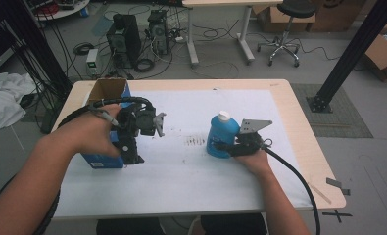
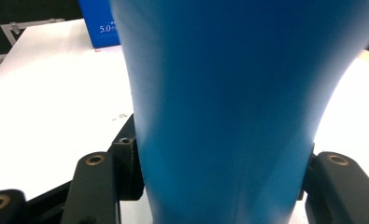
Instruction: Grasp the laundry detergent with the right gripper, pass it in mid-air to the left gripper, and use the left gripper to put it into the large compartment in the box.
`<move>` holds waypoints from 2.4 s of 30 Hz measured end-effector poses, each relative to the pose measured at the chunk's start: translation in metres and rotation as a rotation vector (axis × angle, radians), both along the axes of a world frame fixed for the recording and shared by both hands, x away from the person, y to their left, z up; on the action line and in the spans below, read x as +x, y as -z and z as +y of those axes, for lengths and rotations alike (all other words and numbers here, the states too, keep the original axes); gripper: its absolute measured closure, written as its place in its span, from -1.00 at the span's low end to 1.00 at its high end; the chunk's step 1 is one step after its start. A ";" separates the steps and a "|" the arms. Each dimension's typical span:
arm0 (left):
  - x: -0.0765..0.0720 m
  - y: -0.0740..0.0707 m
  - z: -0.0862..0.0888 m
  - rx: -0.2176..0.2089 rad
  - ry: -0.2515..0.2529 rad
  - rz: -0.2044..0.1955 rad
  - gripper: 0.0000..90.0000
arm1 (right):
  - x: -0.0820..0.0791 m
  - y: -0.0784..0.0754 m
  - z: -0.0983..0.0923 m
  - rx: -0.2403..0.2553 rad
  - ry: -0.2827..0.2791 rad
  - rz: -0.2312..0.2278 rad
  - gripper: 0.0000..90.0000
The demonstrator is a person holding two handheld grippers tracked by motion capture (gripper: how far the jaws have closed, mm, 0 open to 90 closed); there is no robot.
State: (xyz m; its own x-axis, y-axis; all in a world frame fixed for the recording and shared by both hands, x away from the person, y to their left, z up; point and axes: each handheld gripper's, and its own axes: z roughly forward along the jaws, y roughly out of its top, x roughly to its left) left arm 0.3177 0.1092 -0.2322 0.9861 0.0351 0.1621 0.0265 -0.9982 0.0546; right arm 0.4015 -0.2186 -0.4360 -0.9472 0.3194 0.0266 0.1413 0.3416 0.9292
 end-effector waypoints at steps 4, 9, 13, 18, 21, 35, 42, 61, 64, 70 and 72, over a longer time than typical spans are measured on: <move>0.000 0.001 -0.002 -0.002 0.005 0.000 -0.99 | 0.000 -0.001 0.000 -0.008 -0.001 0.001 -0.03; 0.001 0.000 -0.004 -0.003 0.006 0.000 -0.99 | -0.001 -0.004 -0.001 -0.023 -0.003 0.023 -0.01; 0.001 -0.001 -0.005 -0.005 0.006 -0.004 -0.99 | -0.005 -0.012 -0.003 -0.049 -0.019 0.014 0.00; 0.002 -0.004 -0.007 -0.003 0.008 -0.008 -0.99 | -0.014 -0.032 -0.005 -0.059 -0.048 -0.020 0.00; 0.003 -0.007 -0.009 -0.006 0.012 -0.011 -0.99 | -0.022 -0.049 -0.006 -0.053 -0.075 -0.044 0.00; 0.002 -0.015 -0.025 -0.003 0.028 0.003 -1.00 | -0.060 -0.092 0.015 -0.069 -0.178 -0.089 0.00; -0.001 -0.015 -0.034 -0.001 0.034 0.017 -1.00 | -0.073 -0.083 0.047 -0.060 -0.253 -0.071 0.00; -0.006 -0.002 -0.055 0.022 0.053 0.074 -0.99 | -0.078 -0.046 0.116 -0.019 -0.324 -0.041 0.01; -0.006 -0.001 -0.056 0.024 0.056 0.080 -0.99 | -0.079 -0.044 0.123 -0.023 -0.329 -0.045 0.00; -0.007 0.004 -0.056 0.037 0.047 0.091 -0.99 | -0.081 -0.043 0.138 -0.020 -0.334 -0.053 0.00; -0.008 0.006 -0.056 0.039 0.047 0.093 -0.99 | -0.081 -0.043 0.140 -0.023 -0.333 -0.058 0.00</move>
